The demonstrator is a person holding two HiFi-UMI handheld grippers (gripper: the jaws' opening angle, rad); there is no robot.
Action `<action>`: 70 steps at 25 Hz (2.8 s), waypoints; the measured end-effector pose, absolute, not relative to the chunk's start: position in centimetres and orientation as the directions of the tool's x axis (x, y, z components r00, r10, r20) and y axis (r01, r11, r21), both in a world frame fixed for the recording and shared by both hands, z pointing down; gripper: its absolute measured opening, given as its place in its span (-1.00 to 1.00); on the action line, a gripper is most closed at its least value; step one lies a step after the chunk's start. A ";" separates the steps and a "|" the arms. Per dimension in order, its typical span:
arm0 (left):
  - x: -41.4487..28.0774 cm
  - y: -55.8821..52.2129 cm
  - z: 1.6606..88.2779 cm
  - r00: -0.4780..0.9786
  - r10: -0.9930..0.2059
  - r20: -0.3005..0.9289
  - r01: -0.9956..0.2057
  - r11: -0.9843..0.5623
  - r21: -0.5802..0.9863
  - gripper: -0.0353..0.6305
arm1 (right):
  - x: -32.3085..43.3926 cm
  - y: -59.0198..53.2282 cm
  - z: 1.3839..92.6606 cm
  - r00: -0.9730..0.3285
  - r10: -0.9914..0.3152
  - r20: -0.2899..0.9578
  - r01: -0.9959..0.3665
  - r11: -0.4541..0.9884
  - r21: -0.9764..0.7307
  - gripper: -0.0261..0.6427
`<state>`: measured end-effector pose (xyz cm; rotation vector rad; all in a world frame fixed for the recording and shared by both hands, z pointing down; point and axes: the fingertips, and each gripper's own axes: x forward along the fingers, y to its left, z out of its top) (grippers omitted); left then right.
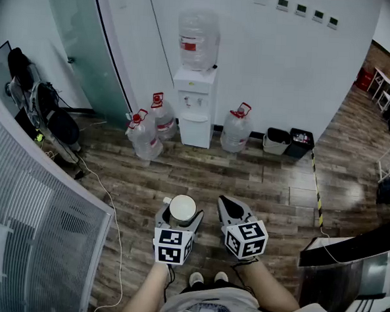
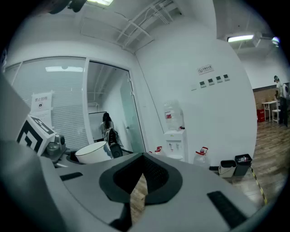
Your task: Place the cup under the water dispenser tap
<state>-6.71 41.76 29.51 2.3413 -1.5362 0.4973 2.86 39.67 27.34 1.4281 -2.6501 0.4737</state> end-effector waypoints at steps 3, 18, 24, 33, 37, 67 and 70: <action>-5.1 42.6 28.2 0.373 -0.835 0.404 -0.926 -0.358 0.116 0.40 | 3.8 40.5 26.1 -0.578 -0.787 0.218 -0.815 0.544 -0.199 -0.86; 0.2 43.5 27.0 0.343 -0.851 0.398 -0.936 -0.346 0.066 0.39 | 9.9 41.1 24.7 -0.592 -0.786 0.179 -0.803 0.560 -0.203 -0.86; 1.1 42.9 27.0 0.304 -0.870 0.387 -0.950 -0.308 0.055 0.40 | 12.5 40.4 24.7 -0.606 -0.777 0.169 -0.794 0.577 -0.192 -0.86; 1.9 39.7 27.6 0.296 -0.878 0.376 -0.953 -0.298 0.053 0.40 | 12.9 37.3 25.6 -0.619 -0.768 0.166 -0.784 0.589 -0.197 -0.86; 0.8 36.5 27.8 0.299 -0.875 0.380 -0.952 -0.301 0.057 0.40 | 11.6 34.2 26.2 -0.619 -0.764 0.181 -0.784 0.588 -0.199 -0.86; -14.2 5.9 29.1 0.402 -0.798 0.448 -0.908 -0.410 0.085 0.40 | -3.6 4.1 26.6 -0.529 -0.803 0.275 -0.849 0.498 -0.177 -0.86; -13.8 3.6 29.7 0.411 -0.788 0.458 -0.904 -0.419 0.091 0.40 | -3.3 1.9 27.3 -0.521 -0.804 0.286 -0.853 0.491 -0.175 -0.86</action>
